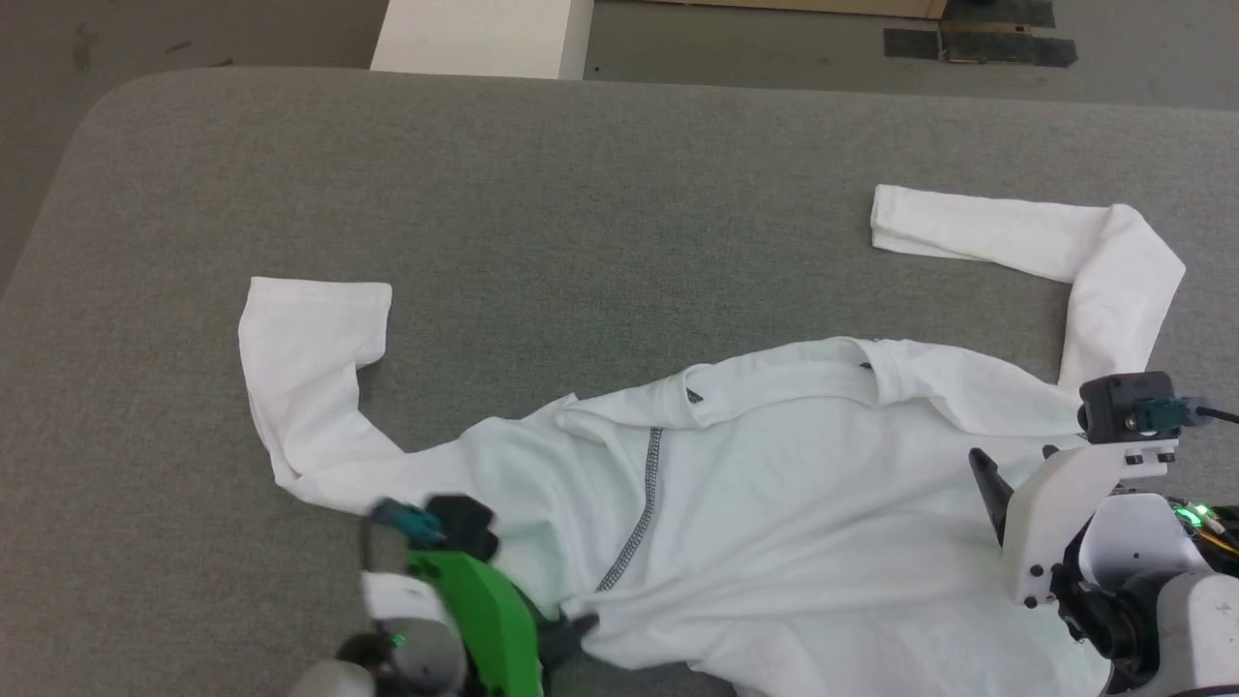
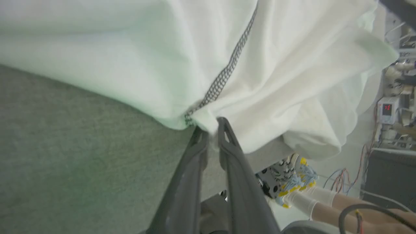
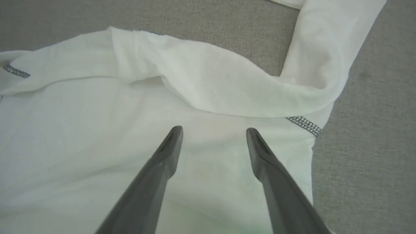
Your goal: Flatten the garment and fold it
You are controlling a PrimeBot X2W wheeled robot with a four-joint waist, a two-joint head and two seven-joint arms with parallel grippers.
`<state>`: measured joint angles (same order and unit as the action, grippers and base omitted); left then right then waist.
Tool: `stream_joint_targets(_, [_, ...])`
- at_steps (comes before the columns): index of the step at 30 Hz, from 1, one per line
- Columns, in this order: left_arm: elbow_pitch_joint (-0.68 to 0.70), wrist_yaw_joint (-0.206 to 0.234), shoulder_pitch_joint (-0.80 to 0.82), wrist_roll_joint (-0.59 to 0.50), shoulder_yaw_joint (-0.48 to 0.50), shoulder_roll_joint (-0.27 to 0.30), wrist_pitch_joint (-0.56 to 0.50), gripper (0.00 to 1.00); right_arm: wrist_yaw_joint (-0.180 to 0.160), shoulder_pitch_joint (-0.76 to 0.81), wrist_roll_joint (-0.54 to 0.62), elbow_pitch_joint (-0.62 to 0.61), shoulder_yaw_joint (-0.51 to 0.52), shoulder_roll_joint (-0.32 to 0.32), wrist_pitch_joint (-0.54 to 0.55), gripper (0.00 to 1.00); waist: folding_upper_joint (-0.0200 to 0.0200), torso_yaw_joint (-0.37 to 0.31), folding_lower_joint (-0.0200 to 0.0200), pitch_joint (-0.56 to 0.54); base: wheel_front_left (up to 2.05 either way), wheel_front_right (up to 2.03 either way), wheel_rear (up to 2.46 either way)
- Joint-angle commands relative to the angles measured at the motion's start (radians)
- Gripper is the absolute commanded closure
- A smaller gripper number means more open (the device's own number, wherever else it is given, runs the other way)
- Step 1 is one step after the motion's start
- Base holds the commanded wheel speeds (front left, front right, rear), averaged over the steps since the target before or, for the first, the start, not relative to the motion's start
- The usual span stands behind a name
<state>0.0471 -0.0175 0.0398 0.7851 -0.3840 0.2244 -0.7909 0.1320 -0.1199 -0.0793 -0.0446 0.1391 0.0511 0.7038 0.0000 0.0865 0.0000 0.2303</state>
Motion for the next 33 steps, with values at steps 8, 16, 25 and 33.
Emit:
stream_joint_targets(8, [0.135, 0.022, 0.042, -0.060, 0.264, 0.008, 0.368, 0.00, -0.001, -0.015, 0.046, 0.034, 0.038, 0.011, 0.050, 0.00, 0.0000, -0.004, 0.0000, 0.004, 0.00, 0.00, 0.00])
stream_joint_targets(16, [0.010, 0.008, 0.101, -0.441, 0.265, 0.049, 0.945, 0.00, -0.001, -0.034, 0.047, 0.163, -0.023, 0.038, 0.149, 0.19, 0.0000, -0.001, 0.0000, 0.017, 0.00, 0.00, 0.00])
stream_joint_targets(25, [-0.101, 0.004, 0.112, -0.474, 0.245, 0.007, 1.042, 0.00, -0.001, 0.009, -0.048, 0.122, -0.053, 0.091, 0.224, 1.00, 0.0000, 0.007, 0.0000, 0.004, 0.00, 0.00, 0.00])
stream_joint_targets(33, [-0.132, 0.000, 0.095, -0.458, 0.256, -0.004, 1.048, 0.00, -0.001, 0.160, -0.130, -0.079, -0.011, 0.126, 0.383, 1.00, 0.0000, -0.016, 0.0000, -0.013, 0.00, 0.00, 0.00])
